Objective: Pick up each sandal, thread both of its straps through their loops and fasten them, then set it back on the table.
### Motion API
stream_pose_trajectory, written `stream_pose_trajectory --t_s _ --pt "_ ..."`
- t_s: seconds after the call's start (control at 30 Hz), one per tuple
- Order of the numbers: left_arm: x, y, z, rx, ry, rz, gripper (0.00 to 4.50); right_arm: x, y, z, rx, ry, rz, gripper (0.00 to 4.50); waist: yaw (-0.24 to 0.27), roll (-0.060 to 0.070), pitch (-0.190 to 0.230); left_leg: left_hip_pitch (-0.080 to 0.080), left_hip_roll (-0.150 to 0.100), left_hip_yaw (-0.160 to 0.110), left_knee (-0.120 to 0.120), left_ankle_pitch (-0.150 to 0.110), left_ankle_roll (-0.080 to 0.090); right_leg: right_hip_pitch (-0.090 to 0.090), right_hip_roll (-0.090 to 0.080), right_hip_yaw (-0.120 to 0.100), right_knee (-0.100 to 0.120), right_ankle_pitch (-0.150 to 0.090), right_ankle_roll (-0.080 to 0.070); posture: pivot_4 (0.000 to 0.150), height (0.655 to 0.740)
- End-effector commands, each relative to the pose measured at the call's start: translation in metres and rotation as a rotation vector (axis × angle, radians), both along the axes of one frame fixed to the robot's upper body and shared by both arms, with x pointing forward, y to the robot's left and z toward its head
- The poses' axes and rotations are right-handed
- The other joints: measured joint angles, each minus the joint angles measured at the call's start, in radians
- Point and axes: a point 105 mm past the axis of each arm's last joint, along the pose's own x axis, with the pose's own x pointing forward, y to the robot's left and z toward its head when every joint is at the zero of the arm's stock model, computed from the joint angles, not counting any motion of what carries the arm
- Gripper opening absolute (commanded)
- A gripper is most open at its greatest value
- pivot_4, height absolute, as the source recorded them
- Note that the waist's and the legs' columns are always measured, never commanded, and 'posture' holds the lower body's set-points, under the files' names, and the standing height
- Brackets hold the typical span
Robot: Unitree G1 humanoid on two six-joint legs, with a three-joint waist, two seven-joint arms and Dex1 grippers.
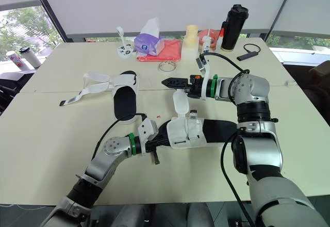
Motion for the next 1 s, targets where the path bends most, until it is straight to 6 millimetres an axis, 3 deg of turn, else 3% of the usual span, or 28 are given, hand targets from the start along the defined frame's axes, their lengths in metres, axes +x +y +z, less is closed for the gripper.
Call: stream_pose_trajectory --t_s 0.03,0.5,0.6,0.77,0.83,1.0 --pt "-0.004 -0.002 -0.016 0.037 0.05 -0.006 0.0 0.0 0.0 0.028 0.042 -0.081 0.007 4.45 0.0 0.0 0.0 0.0 0.0 0.0 0.0 0.0 0.0 0.0 0.0 0.0 0.0 0.0 0.0 0.15 0.74" --pt "-0.005 -0.003 -0.016 0.035 0.051 -0.01 0.0 0.0 0.002 0.036 0.043 -0.114 0.017 4.45 0.0 0.0 0.0 0.0 0.0 0.0 0.0 0.0 0.0 0.0 0.0 0.0 0.0 0.0 0.0 0.15 0.74" --pt "-0.005 -0.003 -0.016 0.036 0.05 -0.012 0.0 0.0 0.001 0.037 0.042 -0.118 0.016 3.59 0.0 0.0 0.0 0.0 0.0 0.0 0.0 0.0 0.0 0.0 0.0 0.0 0.0 0.0 0.0 0.15 0.74" --pt "-0.005 -0.003 -0.016 0.036 0.049 -0.013 0.0 0.0 0.001 0.037 0.04 -0.121 0.011 0.85 0.0 0.0 0.0 0.0 0.0 0.0 0.0 0.0 0.0 0.0 0.0 0.0 0.0 0.0 0.0 0.15 0.74" --pt "-0.004 -0.003 -0.016 0.036 0.049 -0.013 0.0 0.0 0.001 0.037 0.04 -0.123 0.014 0.03 0.0 0.0 0.0 0.0 0.0 0.0 0.0 0.0 0.0 0.0 0.0 0.0 0.0 0.0 0.0 0.15 0.74" --pt "-0.005 -0.003 -0.016 0.037 0.051 -0.013 0.0 -0.014 0.0 0.043 0.028 -0.21 0.052 0.03 0.001 0.0 0.0 0.0 0.0 0.0 0.0 0.0 0.0 0.0 0.0 0.0 0.0 0.0 0.0 0.15 0.74"
